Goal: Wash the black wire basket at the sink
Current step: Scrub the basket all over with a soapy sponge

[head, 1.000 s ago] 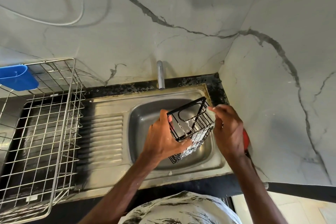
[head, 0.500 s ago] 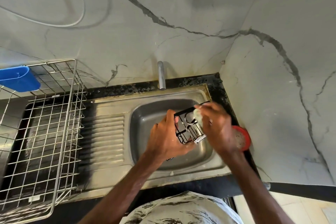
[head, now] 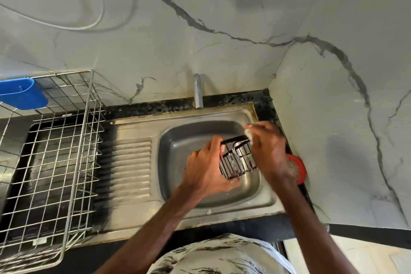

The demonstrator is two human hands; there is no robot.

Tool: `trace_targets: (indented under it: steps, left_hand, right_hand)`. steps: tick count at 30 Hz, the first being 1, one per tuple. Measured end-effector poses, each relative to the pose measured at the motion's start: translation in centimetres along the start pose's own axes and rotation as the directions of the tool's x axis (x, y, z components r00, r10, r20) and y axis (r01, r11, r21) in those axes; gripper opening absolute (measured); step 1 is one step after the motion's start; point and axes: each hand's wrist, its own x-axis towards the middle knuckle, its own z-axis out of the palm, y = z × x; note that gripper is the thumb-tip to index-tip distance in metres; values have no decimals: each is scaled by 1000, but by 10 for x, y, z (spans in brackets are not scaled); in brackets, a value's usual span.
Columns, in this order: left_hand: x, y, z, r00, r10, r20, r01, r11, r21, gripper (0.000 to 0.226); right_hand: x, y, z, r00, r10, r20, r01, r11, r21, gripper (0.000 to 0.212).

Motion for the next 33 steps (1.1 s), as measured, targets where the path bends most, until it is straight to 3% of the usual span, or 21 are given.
trace_targets:
  steps: [2,3,9,13,17,23,28,33]
  left_hand:
    - [-1,1,1,1000,14,1,-14,1000,12,88]
    - [-1,1,2,1000,6,7,-6,1000,11,87]
    - [2,2,-5,999,-42,7,42,998,-48,101]
    - [2,0,-5,1000,-16,21,17,999,-40,93]
    - [2,2,-1,1000,23,5,-23,999,-28,98]
    - [7,2,0,1000,-9,-13,8,998,-70,88]
    - [13,-5,-4,998,-54,-29,50,991,-126,75]
    - [18,-4,-6,997,-34,-68,24,989,-143,86]
  right_hand:
    - [5,13,-5,992,123,-10,-123,992,-9,32]
    - [3,10,-3,993,116,-13,-116,993,-1,32]
    - [-21,-55,9,993,-110,43,101,981,168,33]
    - [-2,-9,0,1000,-12,14,10,993,120,23]
    - [-1,14,-9,993,117,-31,-115,991,64,27]
    - [-27,-49,7,990,-139,16,135,982,131,33]
    - [-50,-43,-4,968,-217,124,191,963,189,43]
    - [-65,-32,-19,985,-163,64,144,963,226,39]
